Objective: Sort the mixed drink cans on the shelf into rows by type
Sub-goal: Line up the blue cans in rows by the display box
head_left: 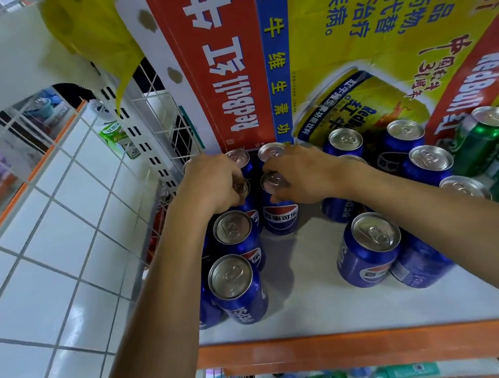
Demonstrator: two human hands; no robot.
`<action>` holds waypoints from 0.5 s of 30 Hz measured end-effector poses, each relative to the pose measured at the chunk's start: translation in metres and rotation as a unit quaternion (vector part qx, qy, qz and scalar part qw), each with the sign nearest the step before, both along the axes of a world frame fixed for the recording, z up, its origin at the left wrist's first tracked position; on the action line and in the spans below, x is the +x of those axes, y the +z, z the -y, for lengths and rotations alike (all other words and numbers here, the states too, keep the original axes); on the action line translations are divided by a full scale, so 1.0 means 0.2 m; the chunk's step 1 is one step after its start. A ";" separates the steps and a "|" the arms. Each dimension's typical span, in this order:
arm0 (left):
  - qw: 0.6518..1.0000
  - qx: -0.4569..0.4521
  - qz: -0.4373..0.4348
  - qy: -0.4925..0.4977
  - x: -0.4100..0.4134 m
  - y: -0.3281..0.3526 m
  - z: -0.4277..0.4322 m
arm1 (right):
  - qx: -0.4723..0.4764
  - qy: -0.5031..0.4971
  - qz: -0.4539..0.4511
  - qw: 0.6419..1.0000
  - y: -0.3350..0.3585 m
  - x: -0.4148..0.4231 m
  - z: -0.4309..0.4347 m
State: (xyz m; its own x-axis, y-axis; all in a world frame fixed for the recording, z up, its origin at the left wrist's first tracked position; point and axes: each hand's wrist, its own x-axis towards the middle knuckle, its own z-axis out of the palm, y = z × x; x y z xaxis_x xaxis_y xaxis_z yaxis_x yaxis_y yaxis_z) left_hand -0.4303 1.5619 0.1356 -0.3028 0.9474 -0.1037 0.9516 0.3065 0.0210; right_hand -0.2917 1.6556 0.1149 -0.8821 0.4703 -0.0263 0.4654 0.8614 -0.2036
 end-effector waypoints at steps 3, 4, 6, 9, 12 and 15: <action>1.000 0.006 0.009 0.004 0.00 -0.01 0.00 | 0.003 -0.007 -0.001 1.000 -0.01 0.00 0.00; 1.000 0.005 0.010 0.005 0.00 -0.01 0.00 | 0.003 -0.009 -0.001 1.000 -0.01 0.00 0.00; 1.000 0.006 0.012 0.006 -0.01 -0.01 0.00 | 0.007 -0.010 0.003 1.000 -0.03 -0.01 0.00; 1.000 0.006 0.009 0.002 0.00 0.00 0.01 | 0.004 -0.010 0.013 1.000 -0.04 -0.01 -0.01; 1.000 0.010 0.005 -0.001 0.01 0.00 0.01 | -0.001 -0.010 0.019 1.000 -0.05 0.00 -0.01; 1.000 0.012 -0.002 -0.001 0.02 0.00 0.02 | -0.002 -0.018 0.017 1.000 -0.05 0.00 0.00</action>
State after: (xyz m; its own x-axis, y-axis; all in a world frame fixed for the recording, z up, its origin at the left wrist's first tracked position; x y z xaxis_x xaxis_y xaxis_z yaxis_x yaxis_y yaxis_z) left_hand -0.4267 1.5575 0.1362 -0.3008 0.9504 -0.0791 0.9525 0.3035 0.0243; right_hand -0.2913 1.6558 0.1050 -0.8635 0.5009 -0.0589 0.5023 0.8434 -0.1905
